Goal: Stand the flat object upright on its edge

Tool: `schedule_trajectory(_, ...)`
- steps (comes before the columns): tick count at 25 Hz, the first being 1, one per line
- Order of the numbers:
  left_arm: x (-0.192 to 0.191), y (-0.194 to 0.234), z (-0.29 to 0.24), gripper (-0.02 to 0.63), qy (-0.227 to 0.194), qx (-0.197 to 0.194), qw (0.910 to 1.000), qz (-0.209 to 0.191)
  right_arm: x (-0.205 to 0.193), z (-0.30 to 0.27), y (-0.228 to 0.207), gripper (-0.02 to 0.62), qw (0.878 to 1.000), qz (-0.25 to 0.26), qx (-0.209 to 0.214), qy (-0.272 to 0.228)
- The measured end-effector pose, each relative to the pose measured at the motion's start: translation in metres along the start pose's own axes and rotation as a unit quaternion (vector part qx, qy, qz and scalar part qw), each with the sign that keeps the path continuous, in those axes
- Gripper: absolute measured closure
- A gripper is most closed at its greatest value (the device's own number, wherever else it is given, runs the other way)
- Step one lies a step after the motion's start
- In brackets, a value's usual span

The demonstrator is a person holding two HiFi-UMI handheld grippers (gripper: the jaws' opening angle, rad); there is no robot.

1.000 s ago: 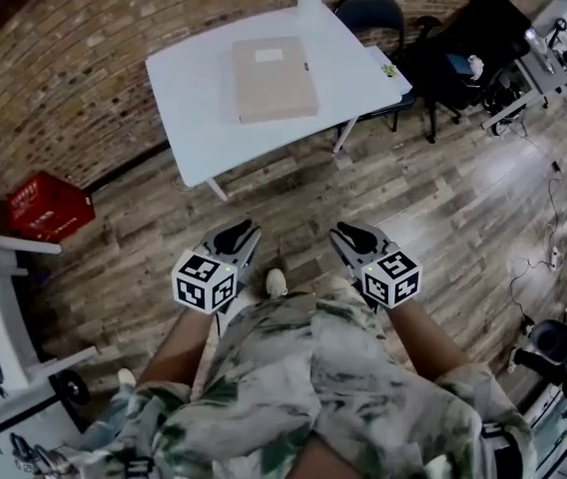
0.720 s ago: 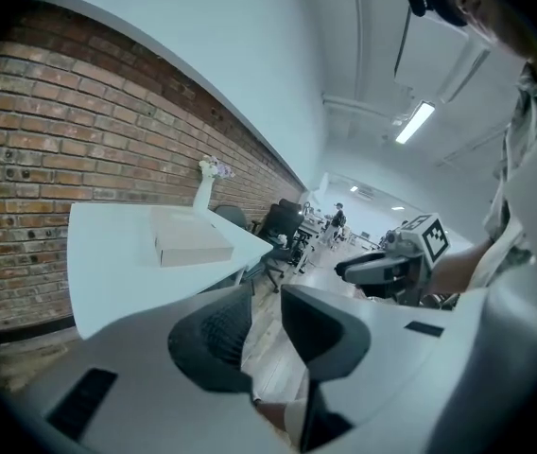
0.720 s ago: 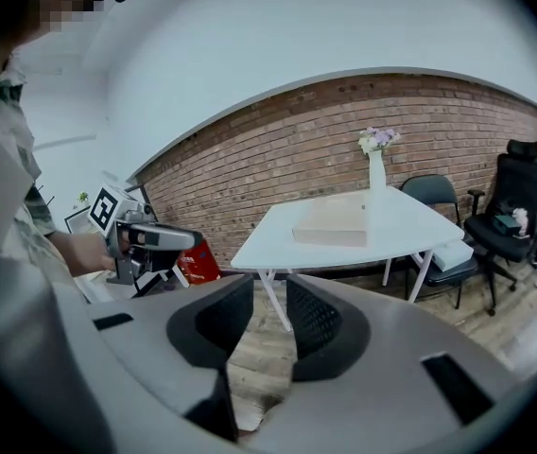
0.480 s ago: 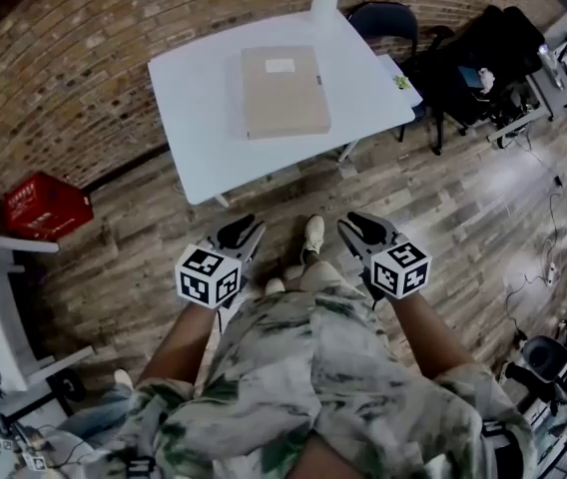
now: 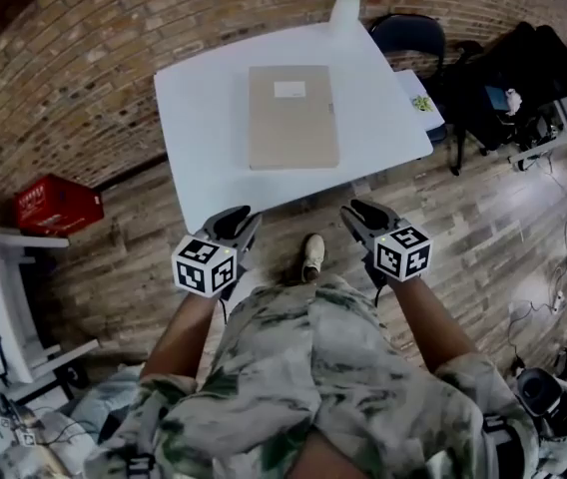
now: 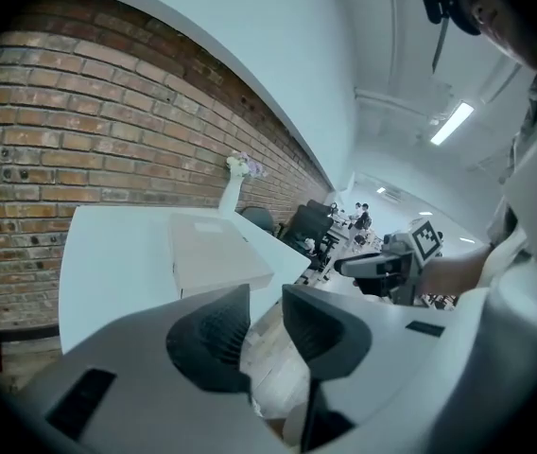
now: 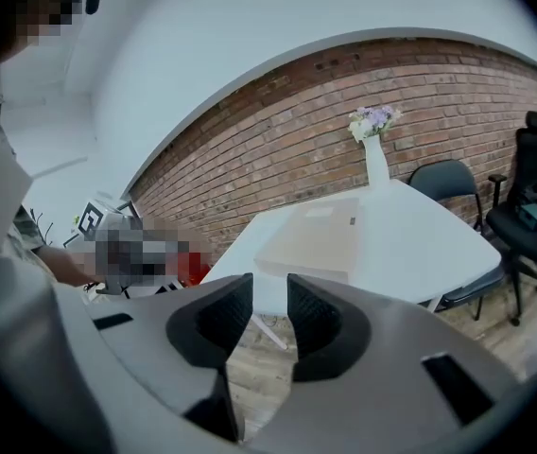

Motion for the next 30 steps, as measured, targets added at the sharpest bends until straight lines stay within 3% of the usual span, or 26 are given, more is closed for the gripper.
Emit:
schedule_trajectory(14,0.075,0.070,-0.088,0.477,0.024,0.046,0.9979,0.038,0.069,-0.074,-0.121,0.437,0.998,-0.024,0.046,0.041)
schedule_trajectory(30,0.100,0.183,-0.140,0.440,0.093,-0.001,0.9941,0.056,0.109,-0.154,-0.170,0.413,0.990,-0.123,-0.010,0.061)
Point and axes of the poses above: the fingertips, and each gripper's own axes: z backward along the fingers, y to its left, x out of its top, the point moved 6 cm from there along z, backward along the fingers, and after that the axes turned 9 degrees about y, right-handed, at the moved point
